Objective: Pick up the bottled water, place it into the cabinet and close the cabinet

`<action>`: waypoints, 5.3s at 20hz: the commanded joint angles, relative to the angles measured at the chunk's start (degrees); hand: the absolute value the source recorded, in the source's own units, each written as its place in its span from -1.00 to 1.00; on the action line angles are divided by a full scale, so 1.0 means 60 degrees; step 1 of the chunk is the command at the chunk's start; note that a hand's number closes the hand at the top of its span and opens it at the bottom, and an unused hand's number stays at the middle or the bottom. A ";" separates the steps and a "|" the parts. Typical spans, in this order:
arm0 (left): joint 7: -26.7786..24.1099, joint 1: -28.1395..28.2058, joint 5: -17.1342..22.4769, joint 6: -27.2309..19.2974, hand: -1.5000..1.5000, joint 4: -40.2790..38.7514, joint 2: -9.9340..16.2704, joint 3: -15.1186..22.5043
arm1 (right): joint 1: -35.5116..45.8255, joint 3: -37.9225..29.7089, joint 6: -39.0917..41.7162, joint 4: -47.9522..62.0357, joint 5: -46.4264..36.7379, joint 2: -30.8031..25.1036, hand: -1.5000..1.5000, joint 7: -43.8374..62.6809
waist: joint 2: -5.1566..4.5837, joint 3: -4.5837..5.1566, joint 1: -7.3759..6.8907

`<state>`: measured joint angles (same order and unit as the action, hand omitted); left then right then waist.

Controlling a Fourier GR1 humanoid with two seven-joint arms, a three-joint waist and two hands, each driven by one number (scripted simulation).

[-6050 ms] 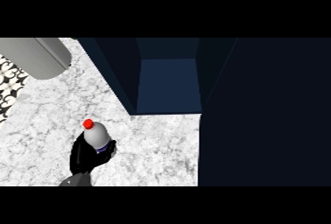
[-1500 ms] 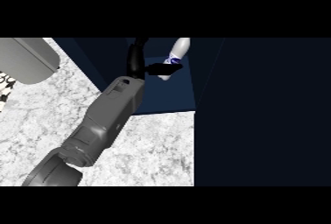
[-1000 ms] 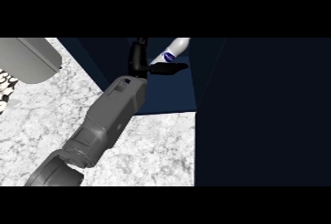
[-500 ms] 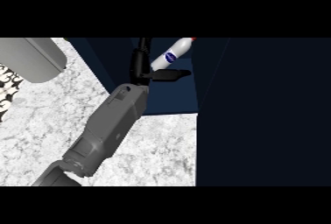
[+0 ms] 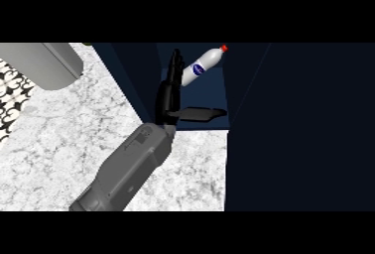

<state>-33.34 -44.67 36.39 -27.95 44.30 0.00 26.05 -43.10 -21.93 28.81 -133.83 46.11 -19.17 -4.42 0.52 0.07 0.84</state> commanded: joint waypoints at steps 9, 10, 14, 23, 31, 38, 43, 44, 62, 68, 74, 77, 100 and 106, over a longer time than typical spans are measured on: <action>0.0328 0.4173 -0.0457 -0.0897 -1.00 0.4881 0.0302 0.2214 | -0.0343 -0.0333 -0.0533 -0.1653 -0.0124 0.0133 -1.00 0.0543 | 0.0008 -0.0004 -0.0201; 0.0036 0.4630 -0.0428 -0.0434 -1.00 0.5046 0.0522 0.2334 | -0.0432 -0.0242 -0.0332 -0.1742 -0.0323 0.0262 -1.00 0.0413 | 0.0001 -0.0002 -0.0161; 0.0386 0.5636 -0.0621 -0.0155 1.00 0.6726 0.1616 0.2913 | -0.0367 0.0015 0.0105 -0.1489 -0.0493 -0.0026 1.00 0.0609 | 0.0002 -0.0004 -0.0210; 0.0429 0.7420 -0.0512 0.0496 1.00 0.8855 0.3742 0.2533 | -0.0309 0.0575 0.0839 -0.1770 -0.0814 -0.0143 1.00 0.0800 | -0.0043 -0.0001 -0.0171; 0.0383 0.8288 -0.0134 0.0966 1.00 0.9795 0.5301 0.1570 | -0.0696 0.1464 0.2295 -0.2660 -0.1094 -0.0758 1.00 0.1095 | 0.0032 0.0024 -0.0074; -0.0364 0.9669 0.0893 0.2274 -1.00 1.0489 0.6323 0.0556 | -0.0472 0.1466 0.2512 -0.3012 -0.1130 -0.0644 1.00 0.0791 | 0.0058 0.0068 -0.0149; -0.0408 1.0138 0.1192 0.2407 -1.00 1.1002 0.7089 -0.0369 | -0.0502 0.2420 0.2630 -0.3225 -0.1458 -0.0759 1.00 0.1206 | 0.0106 0.0087 -0.0188; -0.0370 1.0153 0.1398 0.2453 -1.00 1.0962 0.7146 -0.0625 | -0.0285 0.2480 0.2586 -0.3158 -0.1490 -0.0891 1.00 0.1302 | 0.0064 0.0086 -0.0235; -0.0494 1.1928 0.2650 0.4059 -1.00 1.1282 0.8500 -0.2119 | 0.2919 0.5123 0.1828 -0.2580 -0.2170 -0.1527 1.00 0.2935 | 0.0276 0.0220 -0.0628; -0.0610 1.2408 0.2914 0.4519 -1.00 1.1235 0.8884 -0.2703 | 0.3947 0.6405 0.0608 -0.2138 -0.2204 -0.1096 1.00 0.3655 | 0.0272 0.0202 -0.0701; -0.0754 1.2642 0.3062 0.4944 -1.00 1.1050 0.9100 -0.3127 | 0.5501 0.7503 -0.0583 -0.1615 -0.2383 -0.0607 1.00 0.4478 | 0.0255 0.0225 -0.0778; -0.0825 1.2933 0.3270 0.5370 -1.00 1.1041 0.9235 -0.3346 | 0.6308 0.8167 -0.1295 -0.1168 -0.2552 -0.0128 1.00 0.4884 | 0.0261 0.0197 -0.0934; -0.1617 1.4220 0.3846 0.8117 -1.00 0.9893 0.9736 -0.5315 | 1.5750 0.9277 -0.4908 0.4712 -0.0126 0.3184 1.00 0.7128 | -0.0099 0.0025 -0.1291; -0.1640 1.5122 0.4095 0.8683 -1.00 0.9666 0.9457 -0.6301 | 1.6546 0.8531 -0.5244 0.6603 0.1148 0.3192 1.00 0.7231 | -0.0084 -0.0007 -0.0684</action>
<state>-42.42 43.79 60.01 21.23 104.12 57.35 -8.25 52.53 32.33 -1.57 -100.44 48.17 -0.23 38.37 0.10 0.15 -4.98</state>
